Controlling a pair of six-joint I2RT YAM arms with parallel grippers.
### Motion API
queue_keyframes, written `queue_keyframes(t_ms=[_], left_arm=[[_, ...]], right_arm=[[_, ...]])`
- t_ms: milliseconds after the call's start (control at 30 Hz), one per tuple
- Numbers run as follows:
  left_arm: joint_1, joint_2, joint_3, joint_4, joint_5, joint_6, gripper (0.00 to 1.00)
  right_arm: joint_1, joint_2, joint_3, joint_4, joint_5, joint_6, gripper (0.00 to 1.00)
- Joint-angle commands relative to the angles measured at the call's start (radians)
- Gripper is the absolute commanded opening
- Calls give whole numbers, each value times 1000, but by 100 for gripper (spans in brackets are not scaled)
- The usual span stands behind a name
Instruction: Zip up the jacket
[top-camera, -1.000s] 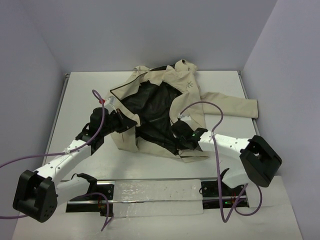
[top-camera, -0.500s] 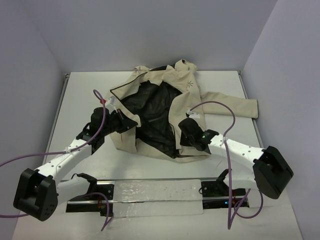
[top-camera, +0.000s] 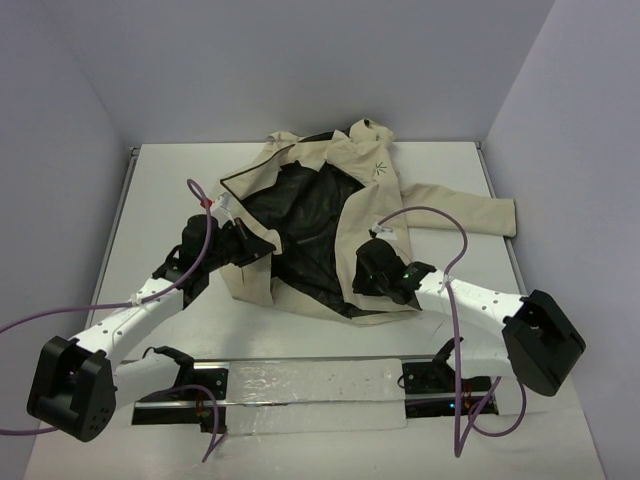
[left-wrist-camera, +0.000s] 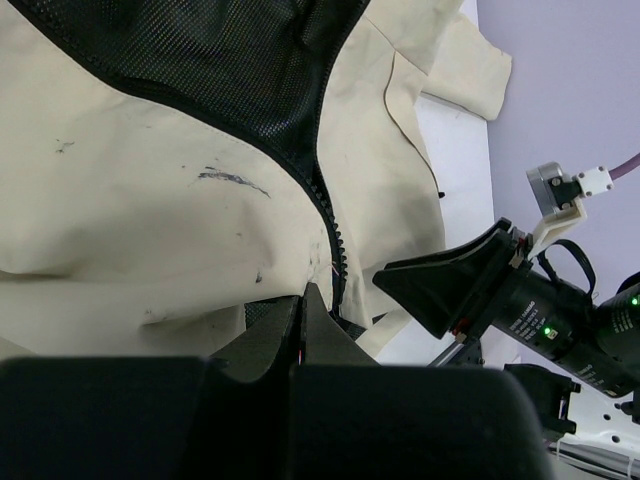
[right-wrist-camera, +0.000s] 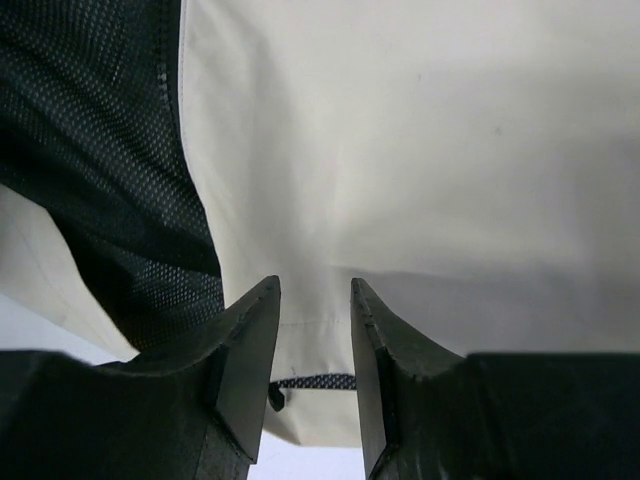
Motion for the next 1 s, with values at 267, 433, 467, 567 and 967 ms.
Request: queue_keyframes(t_ms=[267, 433, 467, 567, 967], left_arm=[[4, 11, 26, 41, 24, 15, 0], [4, 4, 24, 34, 20, 15, 0], [4, 2, 23, 33, 19, 16, 0], [4, -3, 24, 27, 17, 18, 0], [3, -6, 23, 27, 19, 17, 0]], right_arm=[[141, -78, 97, -115, 150, 14, 47], [215, 66, 148, -131, 157, 3, 50], [216, 81, 149, -126, 157, 3, 50], [218, 112, 148, -115, 171, 4, 50], [218, 206, 163, -98, 175, -4, 43]])
